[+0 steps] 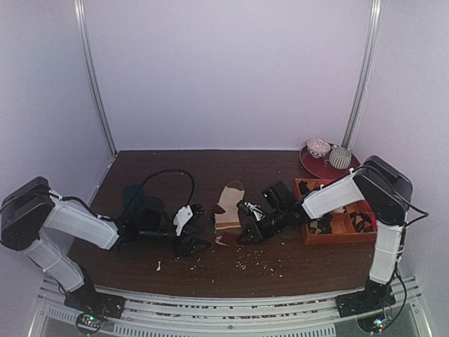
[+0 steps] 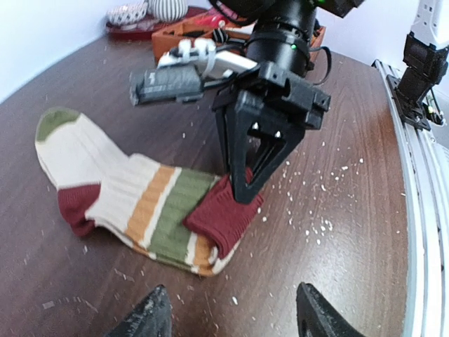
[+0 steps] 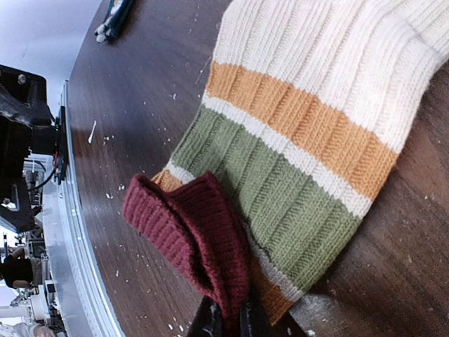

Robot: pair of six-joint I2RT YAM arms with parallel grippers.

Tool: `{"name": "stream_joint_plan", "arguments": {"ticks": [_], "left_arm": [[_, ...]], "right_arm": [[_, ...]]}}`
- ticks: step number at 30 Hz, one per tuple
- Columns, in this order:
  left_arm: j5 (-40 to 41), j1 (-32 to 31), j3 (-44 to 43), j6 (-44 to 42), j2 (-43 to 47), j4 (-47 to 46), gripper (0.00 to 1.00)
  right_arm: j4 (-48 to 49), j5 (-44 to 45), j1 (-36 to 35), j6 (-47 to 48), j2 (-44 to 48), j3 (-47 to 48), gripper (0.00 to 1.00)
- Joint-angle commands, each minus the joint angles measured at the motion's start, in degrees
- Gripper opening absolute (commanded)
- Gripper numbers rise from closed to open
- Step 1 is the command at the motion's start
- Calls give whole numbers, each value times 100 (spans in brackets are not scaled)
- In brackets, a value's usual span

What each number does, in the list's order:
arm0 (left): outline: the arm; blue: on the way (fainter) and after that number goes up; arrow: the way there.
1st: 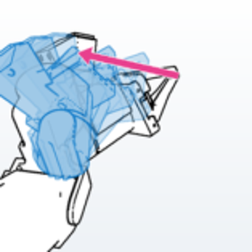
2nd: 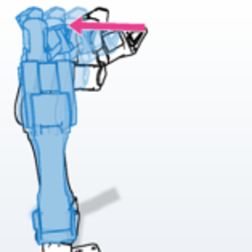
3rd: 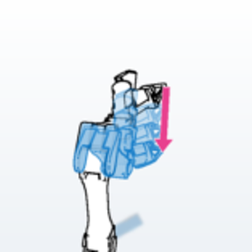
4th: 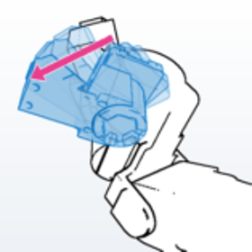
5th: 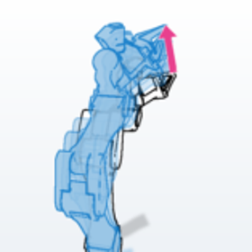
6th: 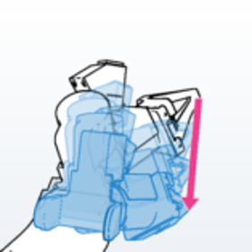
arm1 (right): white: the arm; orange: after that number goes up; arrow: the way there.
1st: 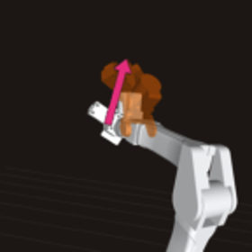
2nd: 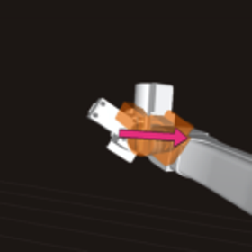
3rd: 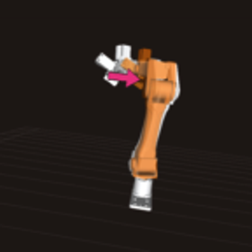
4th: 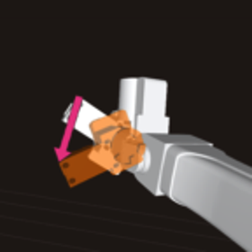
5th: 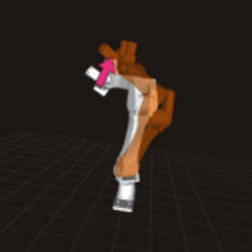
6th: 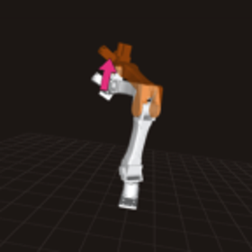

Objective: Roll the socks
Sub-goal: Roll a pair of socks at the center of the board.

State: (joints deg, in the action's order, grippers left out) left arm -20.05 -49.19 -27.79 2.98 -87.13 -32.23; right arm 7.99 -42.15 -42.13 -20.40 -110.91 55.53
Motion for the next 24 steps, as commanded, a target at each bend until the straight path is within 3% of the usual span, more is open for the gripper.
{"name": "stream_joint_plan", "arguments": {"ticks": [1,13,24], "left_arm": [[-237,-12,-356,-655,-450,-734,60],[-243,-12,-613,-672,-613,-465,54],[-274,-12,-358,-616,-336,-487,49]], "right_arm": [[-1567,489,-64,580,-84,328,4],[-2786,739,-304,1975,-129,1615,4],[-3013,472,-313,1853,-1032,1810,4]]}}
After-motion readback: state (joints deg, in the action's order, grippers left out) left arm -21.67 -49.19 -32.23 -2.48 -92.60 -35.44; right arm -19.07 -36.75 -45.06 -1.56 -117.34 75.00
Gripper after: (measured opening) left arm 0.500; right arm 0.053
